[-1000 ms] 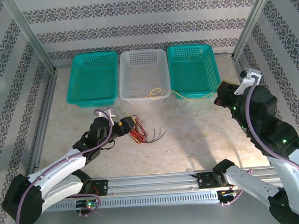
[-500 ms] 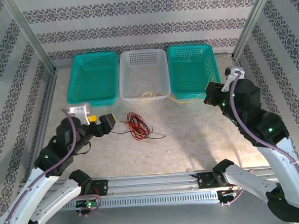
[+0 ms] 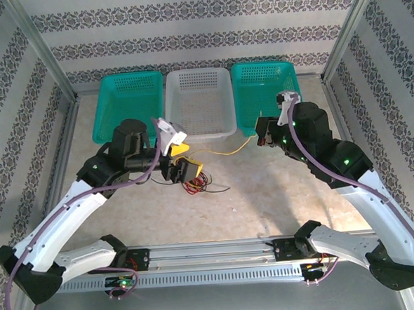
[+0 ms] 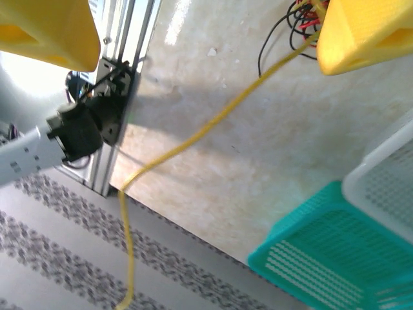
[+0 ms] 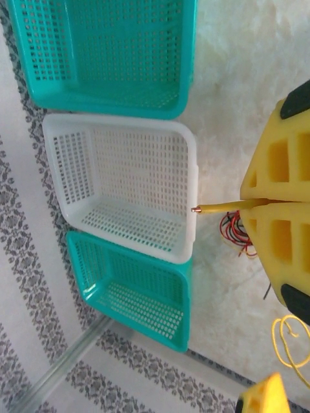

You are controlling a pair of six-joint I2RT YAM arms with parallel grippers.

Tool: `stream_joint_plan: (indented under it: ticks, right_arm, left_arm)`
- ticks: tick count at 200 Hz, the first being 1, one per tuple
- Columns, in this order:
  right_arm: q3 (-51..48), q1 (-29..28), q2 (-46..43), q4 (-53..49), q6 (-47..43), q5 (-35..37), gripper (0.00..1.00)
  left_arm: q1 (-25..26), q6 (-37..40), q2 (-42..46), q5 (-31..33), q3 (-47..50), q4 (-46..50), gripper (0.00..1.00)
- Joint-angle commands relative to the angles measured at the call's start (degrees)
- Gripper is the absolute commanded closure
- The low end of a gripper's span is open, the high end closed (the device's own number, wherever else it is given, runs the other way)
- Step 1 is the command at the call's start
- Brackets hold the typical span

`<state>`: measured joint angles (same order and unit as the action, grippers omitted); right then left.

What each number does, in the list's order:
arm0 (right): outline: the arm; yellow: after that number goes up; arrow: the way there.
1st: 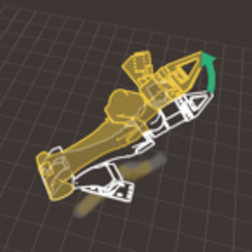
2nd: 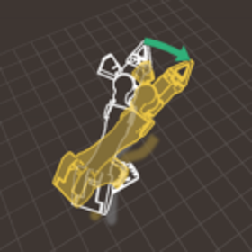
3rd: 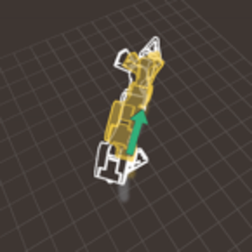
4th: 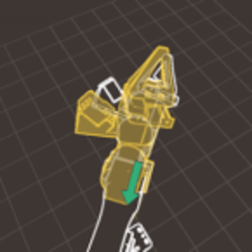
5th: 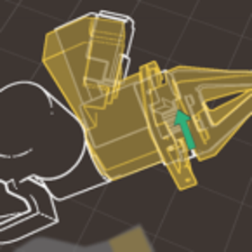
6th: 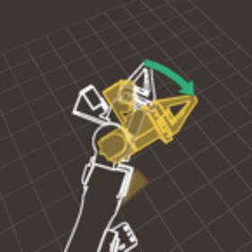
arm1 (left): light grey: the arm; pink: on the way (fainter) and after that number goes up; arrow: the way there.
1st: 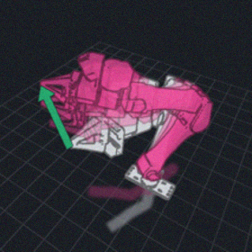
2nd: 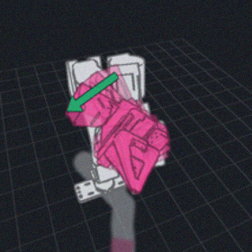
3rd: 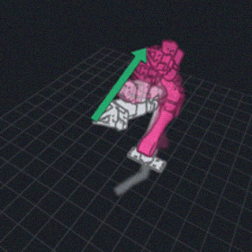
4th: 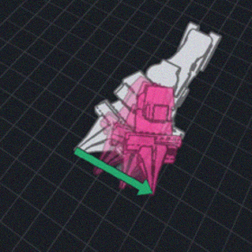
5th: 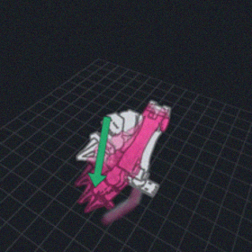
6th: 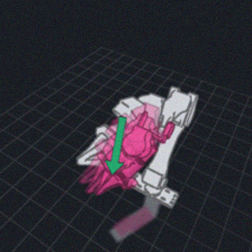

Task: Untangle the cables

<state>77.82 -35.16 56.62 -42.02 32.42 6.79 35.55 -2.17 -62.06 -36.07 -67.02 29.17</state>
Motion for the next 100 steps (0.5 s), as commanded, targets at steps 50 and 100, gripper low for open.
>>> stream_joint_plan:
  ticks: [50,100]
  right_arm:
    - [0.88,-0.98,2.22,5.52,1.69,-5.83,1.00]
    - [1.97,-0.19,3.27,6.89,2.23,-5.79,1.00]
  left_arm:
    - [5.82,12.53,-4.08,2.07,-1.78,-2.77,0.40]
    - [6.29,11.07,-1.87,2.58,2.77,-8.93,0.99]
